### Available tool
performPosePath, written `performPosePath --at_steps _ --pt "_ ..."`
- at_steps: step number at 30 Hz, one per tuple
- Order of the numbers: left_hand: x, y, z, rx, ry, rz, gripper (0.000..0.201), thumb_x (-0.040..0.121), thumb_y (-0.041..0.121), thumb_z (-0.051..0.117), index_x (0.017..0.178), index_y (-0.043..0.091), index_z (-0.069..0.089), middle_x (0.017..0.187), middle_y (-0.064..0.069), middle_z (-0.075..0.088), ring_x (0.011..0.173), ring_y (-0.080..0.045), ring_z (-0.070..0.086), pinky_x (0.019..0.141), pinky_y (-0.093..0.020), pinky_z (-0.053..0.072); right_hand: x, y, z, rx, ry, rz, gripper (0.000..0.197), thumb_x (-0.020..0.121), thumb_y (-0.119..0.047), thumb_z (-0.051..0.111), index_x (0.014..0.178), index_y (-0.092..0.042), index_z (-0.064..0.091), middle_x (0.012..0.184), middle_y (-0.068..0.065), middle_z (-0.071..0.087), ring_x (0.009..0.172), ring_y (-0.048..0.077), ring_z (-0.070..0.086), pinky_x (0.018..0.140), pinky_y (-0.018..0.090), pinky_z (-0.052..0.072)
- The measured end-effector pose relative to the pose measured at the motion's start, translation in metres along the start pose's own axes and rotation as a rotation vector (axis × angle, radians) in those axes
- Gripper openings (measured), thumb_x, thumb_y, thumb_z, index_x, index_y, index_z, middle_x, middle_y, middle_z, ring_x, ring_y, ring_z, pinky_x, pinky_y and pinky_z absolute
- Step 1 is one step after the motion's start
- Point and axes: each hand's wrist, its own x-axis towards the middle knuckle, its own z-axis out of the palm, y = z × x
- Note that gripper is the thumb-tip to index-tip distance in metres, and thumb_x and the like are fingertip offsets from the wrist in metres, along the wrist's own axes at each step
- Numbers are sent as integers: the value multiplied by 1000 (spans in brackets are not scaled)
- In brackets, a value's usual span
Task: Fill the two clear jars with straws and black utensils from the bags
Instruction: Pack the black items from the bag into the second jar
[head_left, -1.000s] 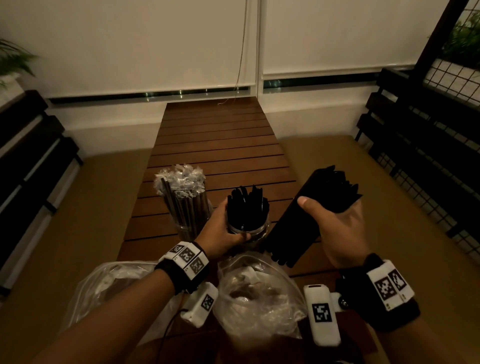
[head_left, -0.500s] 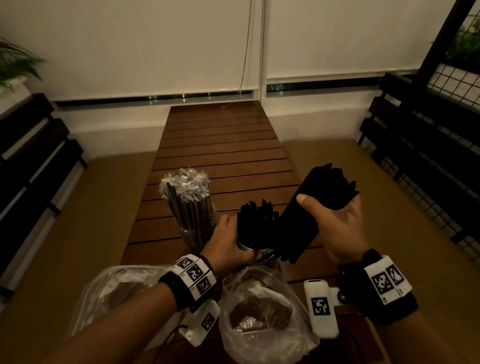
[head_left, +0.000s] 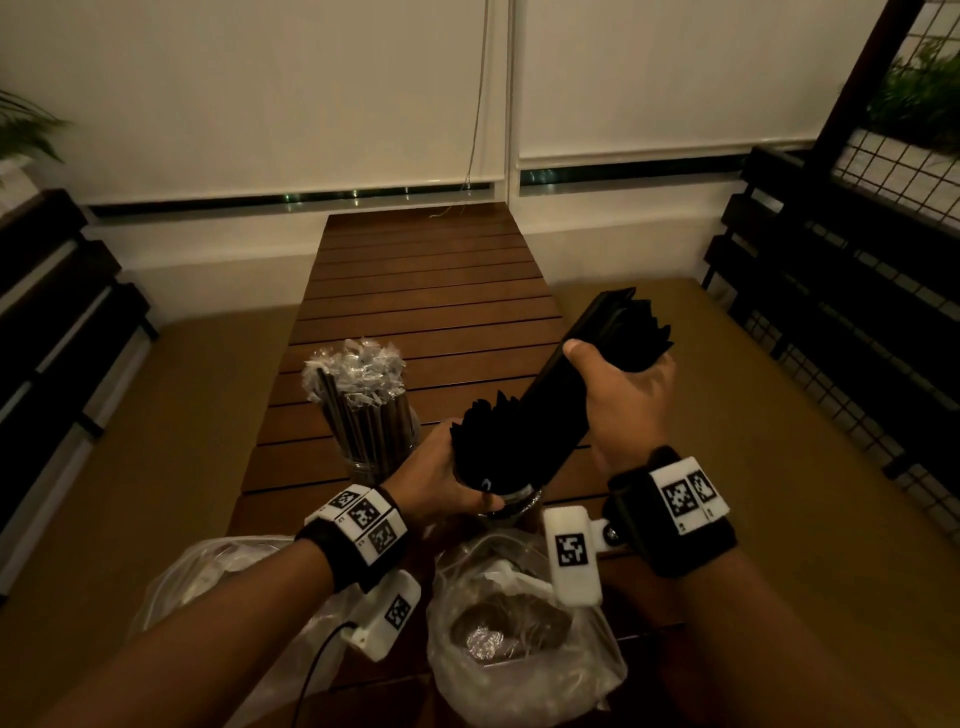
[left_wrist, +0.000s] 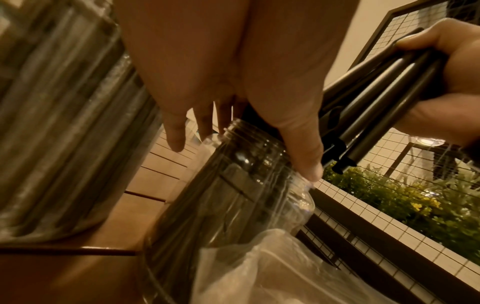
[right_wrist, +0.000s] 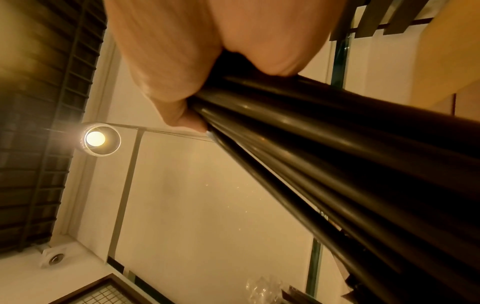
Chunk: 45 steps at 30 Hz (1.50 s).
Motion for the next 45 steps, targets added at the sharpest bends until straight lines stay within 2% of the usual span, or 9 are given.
performPosePath --at_steps 4,8,10,16,25,29,34,41,45 --pt "-1 -3 -5 11 4 13 62 69 9 84 94 43 38 107 6 54 88 -3 59 63 -17 51 4 7 10 40 43 10 47 81 -11 78 123 -5 59 101 5 74 83 14 75 64 22 59" --pt "0 -13 -5 -20 38 -28 67 66 22 86 109 41 38 121 -1 53 101 -11 58 76 -25 53 3 13 11 83 63 14 40 82 -9 77 119 -8 63 99 2 73 77 8 74 60 18 57" --pt "1 -17 -3 -11 54 -38 70 66 22 86 116 33 38 124 1 51 112 -10 53 89 -25 51 3 14 10 91 62 12 42 82 -10 78 121 -8 63 102 4 73 78 8 74 60 18 57" --pt "5 -25 -4 -77 -22 -121 89 67 30 86 134 27 27 125 9 48 106 -6 54 75 -16 48 2 9 8 34 -7 -46 30 86 -7 74 114 -3 65 98 7 74 77 9 75 61 20 58" --pt "12 -29 0 -85 27 -67 78 66 28 88 124 29 36 121 15 46 117 -3 50 95 -24 48 -7 9 9 -53 -189 -137 42 88 -4 72 89 -36 44 92 -16 55 70 -9 63 59 6 50" --pt "13 -32 1 -105 8 -99 82 65 31 86 125 20 31 116 13 45 111 -4 52 94 -36 53 -11 6 19 -172 -265 -257 27 86 5 68 100 -18 64 96 -1 72 81 2 71 71 13 53" --pt "15 -33 -1 -81 -38 -92 89 56 53 79 123 22 30 122 6 40 116 -8 48 96 -35 49 -12 3 21 -176 -320 -321 35 85 6 70 92 -26 59 89 -6 70 79 -1 69 71 11 52" --pt "17 -39 2 -51 -40 -72 77 78 27 78 135 11 29 115 14 32 105 9 42 83 -7 42 -11 -7 -5 -260 -323 -342 28 85 -3 75 102 -21 61 89 -9 69 84 -1 69 77 15 54" --pt "16 -39 2 -92 -46 -75 78 77 27 79 135 11 28 116 17 34 112 0 47 95 -19 48 -13 -12 -16 -194 -247 -336 37 83 -5 76 102 -35 66 94 -6 74 96 18 72 94 45 57"
